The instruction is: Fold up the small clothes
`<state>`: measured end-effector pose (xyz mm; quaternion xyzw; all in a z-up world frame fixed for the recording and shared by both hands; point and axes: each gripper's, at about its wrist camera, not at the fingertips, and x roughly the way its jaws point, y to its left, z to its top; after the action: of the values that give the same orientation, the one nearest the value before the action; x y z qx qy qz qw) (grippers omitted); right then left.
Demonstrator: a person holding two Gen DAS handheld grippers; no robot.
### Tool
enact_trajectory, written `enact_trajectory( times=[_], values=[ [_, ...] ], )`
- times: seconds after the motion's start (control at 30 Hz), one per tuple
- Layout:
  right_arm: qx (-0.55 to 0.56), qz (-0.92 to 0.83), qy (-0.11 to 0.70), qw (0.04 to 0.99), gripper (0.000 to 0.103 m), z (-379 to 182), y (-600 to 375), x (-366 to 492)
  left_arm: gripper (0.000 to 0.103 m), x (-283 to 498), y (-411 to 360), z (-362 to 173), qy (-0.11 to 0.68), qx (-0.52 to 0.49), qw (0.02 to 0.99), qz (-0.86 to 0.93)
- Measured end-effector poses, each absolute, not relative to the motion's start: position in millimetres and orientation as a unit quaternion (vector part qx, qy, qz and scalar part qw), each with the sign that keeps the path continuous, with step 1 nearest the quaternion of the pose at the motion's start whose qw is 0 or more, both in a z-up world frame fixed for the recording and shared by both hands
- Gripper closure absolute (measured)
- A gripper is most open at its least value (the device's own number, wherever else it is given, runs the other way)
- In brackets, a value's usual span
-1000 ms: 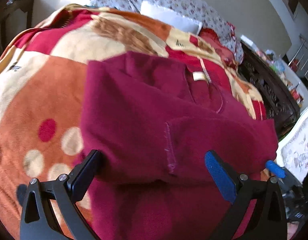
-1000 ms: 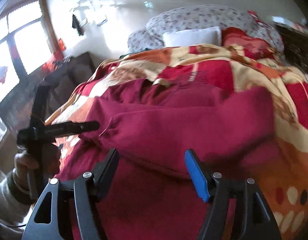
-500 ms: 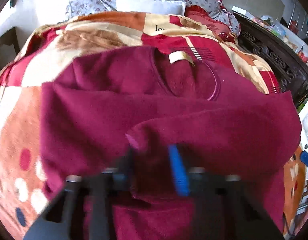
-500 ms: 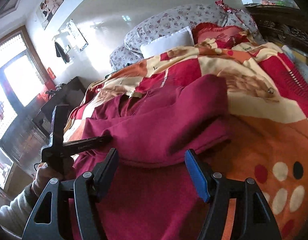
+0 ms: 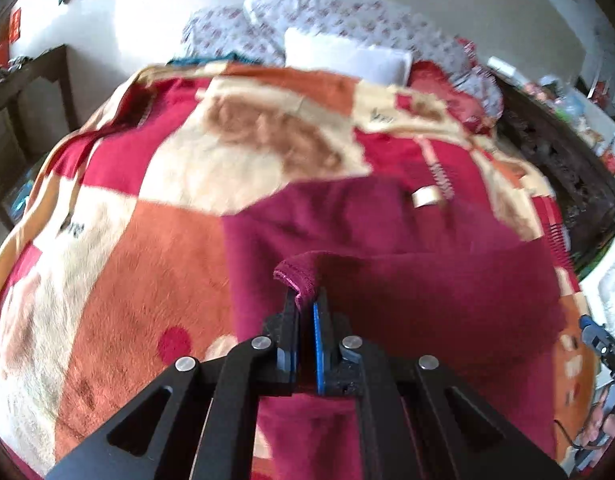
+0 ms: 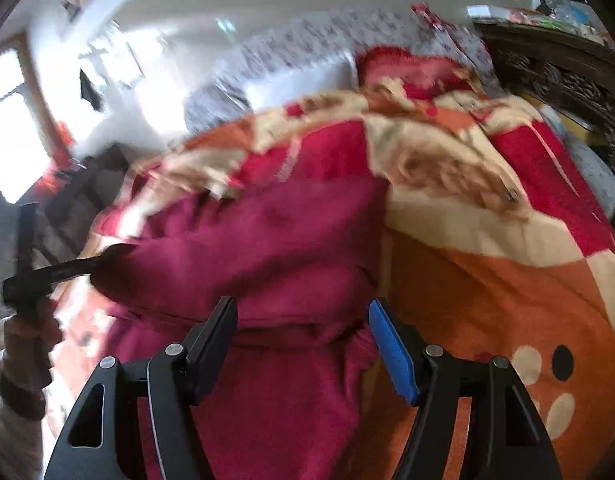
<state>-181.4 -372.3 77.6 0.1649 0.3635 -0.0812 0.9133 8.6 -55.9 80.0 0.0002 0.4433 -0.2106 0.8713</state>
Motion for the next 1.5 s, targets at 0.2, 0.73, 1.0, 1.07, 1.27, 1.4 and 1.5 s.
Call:
enact_trajectory(
  times=[0.2,0.73,1.0,1.07,1.27,1.4,1.5],
  values=[
    [0.092,-0.115,0.394,0.907,0.08,65,-370,-168,0.097,19,-57,45,0.467,0.0,0.863,-0.193],
    [0.104,-0.096,0.357,0.923,0.093,95,-370,-190,0.094,11,-54,46,0.46,0.005,0.869,-0.18],
    [0.076,-0.11,0.395,0.909,0.09,71,-366,-114,0.067,12,-59,45,0.451,0.011,0.875,-0.176],
    [0.089,-0.114,0.403,0.904,0.09,57,-376,-101,0.067,16,-64,39,0.453,0.02,0.875,-0.17],
    [0.105,-0.112,0.399,0.904,0.09,71,-381,-115,0.067,16,-69,33,0.446,0.031,0.879,-0.163],
    [0.09,-0.11,0.395,0.908,0.069,80,-370,-148,0.058,6,-63,39,0.441,0.035,0.883,-0.159],
    [0.078,-0.115,0.395,0.908,0.048,76,-365,-165,0.049,-4,-59,42,0.434,0.037,0.887,-0.153]
  ],
)
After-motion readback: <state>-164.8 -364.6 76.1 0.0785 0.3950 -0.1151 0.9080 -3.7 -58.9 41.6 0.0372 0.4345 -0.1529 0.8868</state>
